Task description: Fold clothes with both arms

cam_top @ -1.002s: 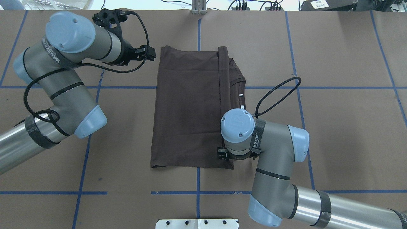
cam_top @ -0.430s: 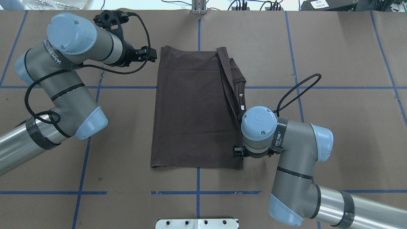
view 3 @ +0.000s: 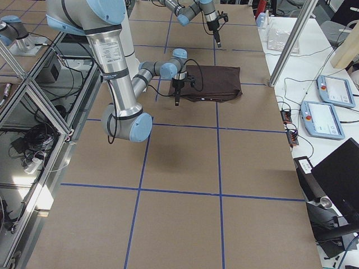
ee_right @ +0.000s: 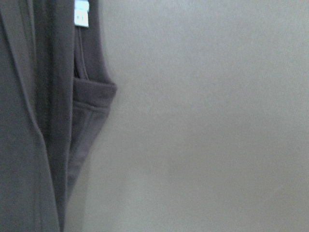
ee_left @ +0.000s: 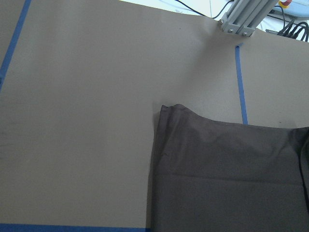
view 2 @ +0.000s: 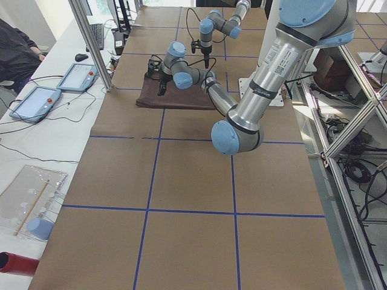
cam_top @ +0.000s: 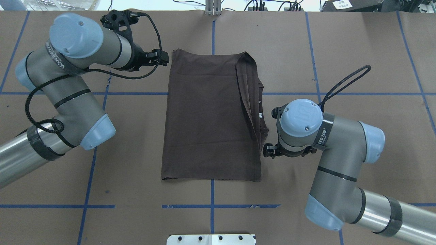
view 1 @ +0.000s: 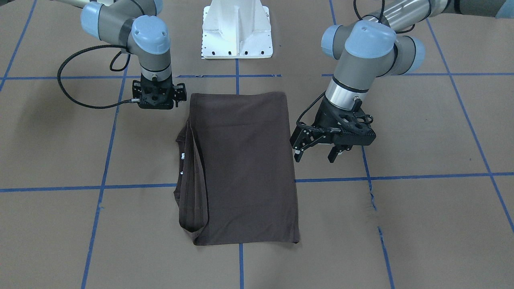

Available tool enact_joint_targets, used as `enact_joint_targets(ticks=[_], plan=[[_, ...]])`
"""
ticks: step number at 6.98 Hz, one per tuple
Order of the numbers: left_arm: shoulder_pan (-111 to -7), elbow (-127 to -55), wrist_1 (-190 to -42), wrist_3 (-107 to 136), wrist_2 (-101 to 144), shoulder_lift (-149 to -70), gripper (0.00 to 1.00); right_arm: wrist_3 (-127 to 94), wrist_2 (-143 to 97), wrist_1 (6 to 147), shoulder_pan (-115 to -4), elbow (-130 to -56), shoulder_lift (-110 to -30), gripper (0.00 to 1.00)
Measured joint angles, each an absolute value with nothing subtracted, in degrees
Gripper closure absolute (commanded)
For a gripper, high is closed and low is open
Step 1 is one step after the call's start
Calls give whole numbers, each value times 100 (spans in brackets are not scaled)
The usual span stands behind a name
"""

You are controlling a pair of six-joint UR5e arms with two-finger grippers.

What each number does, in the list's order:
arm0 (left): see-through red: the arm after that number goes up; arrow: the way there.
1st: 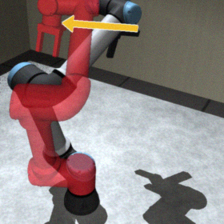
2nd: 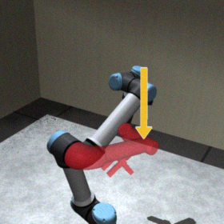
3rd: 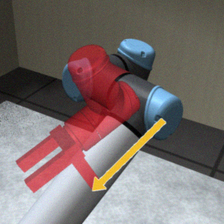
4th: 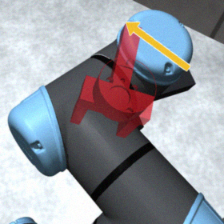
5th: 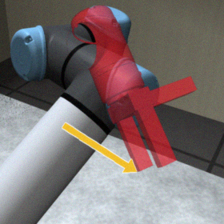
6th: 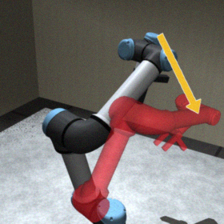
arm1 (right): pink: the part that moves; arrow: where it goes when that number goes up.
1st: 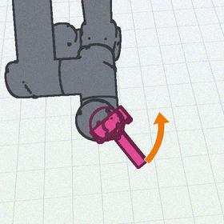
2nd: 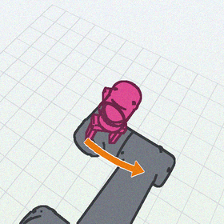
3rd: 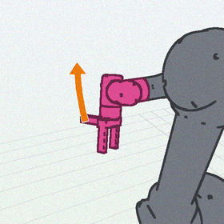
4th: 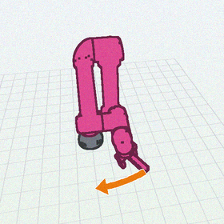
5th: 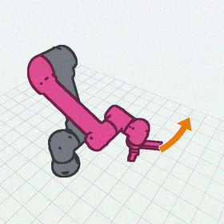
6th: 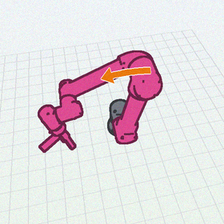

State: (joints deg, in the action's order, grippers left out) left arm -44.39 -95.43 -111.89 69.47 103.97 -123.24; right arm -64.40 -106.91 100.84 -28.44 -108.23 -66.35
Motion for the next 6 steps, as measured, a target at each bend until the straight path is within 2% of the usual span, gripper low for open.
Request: enact_joint_targets(ticks=[1,3,6], plan=[[-4439,-9549,-11188,6943,10403,-12326,0,-6310,-10734,10062,-3045,-10632,-6352,0],[-4433,-9549,-11197,6911,10406,-12321,0,-6047,-10748,9833,-3306,-9574,-5536,0],[-4430,-9503,-11244,6877,10398,-12303,0,-5878,-10757,9099,-3535,-8141,-4779,0]])
